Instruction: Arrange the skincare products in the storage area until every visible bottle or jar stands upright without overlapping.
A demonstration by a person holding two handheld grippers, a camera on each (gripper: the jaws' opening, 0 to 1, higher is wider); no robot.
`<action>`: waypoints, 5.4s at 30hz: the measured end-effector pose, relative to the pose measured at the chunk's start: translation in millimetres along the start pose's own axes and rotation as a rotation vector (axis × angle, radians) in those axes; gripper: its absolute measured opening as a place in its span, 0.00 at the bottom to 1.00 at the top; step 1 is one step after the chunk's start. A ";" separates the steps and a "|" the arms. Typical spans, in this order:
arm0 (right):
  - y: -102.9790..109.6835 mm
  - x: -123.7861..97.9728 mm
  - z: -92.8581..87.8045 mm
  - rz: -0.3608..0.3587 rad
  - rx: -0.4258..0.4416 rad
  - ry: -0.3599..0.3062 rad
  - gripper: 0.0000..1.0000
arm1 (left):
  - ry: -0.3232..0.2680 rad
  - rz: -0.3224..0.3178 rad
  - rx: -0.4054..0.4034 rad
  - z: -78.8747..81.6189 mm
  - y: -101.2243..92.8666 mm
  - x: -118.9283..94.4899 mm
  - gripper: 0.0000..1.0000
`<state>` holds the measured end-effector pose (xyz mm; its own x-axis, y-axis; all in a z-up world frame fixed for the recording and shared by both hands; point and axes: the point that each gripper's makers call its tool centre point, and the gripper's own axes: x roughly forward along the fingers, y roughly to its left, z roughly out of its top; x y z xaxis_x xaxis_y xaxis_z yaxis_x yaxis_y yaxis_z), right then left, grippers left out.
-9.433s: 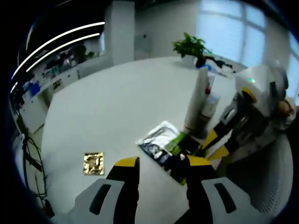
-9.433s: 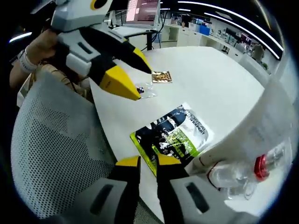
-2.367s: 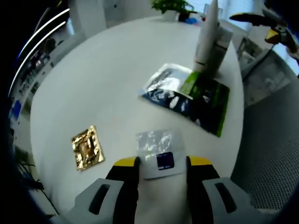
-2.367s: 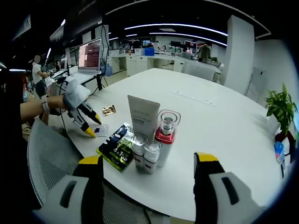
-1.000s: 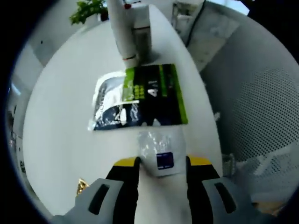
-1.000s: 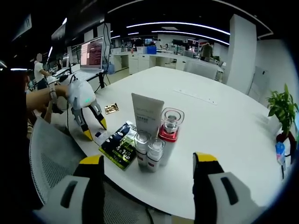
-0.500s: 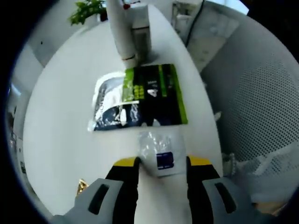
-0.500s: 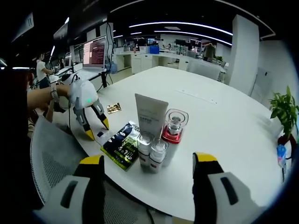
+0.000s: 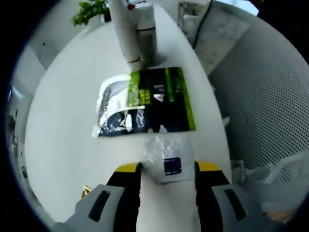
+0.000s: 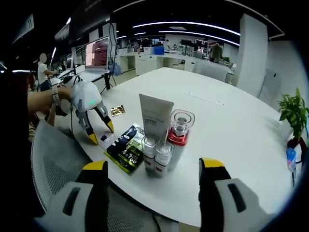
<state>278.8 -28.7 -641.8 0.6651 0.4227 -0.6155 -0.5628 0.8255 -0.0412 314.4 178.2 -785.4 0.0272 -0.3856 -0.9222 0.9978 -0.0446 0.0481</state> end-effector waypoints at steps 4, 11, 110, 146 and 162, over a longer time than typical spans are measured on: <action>-0.3 0.1 -0.9 -0.001 0.001 0.004 0.78 | 0.006 0.033 -0.024 -1.0 5.6 -1.0 0.55; -0.4 1.0 -0.6 0.000 0.002 0.002 0.78 | -0.002 0.067 -0.079 -4.0 6.5 -2.6 0.56; -3.1 4.8 15.4 0.005 -0.001 -0.051 1.00 | -0.440 0.558 -0.745 -9.9 34.8 -116.4 0.97; -16.1 7.1 7.8 -0.043 -0.030 -0.001 0.99 | -0.371 0.380 -0.879 -60.9 83.9 -50.3 0.89; -19.6 3.4 5.3 -0.068 -0.035 0.007 0.99 | -0.331 0.330 -0.930 -67.5 87.2 -30.4 0.85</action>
<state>294.8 -41.5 -638.9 0.6992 0.3636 -0.6155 -0.5335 0.8385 -0.1107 404.6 248.3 -779.0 0.4298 -0.4896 -0.7587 0.5994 0.7831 -0.1658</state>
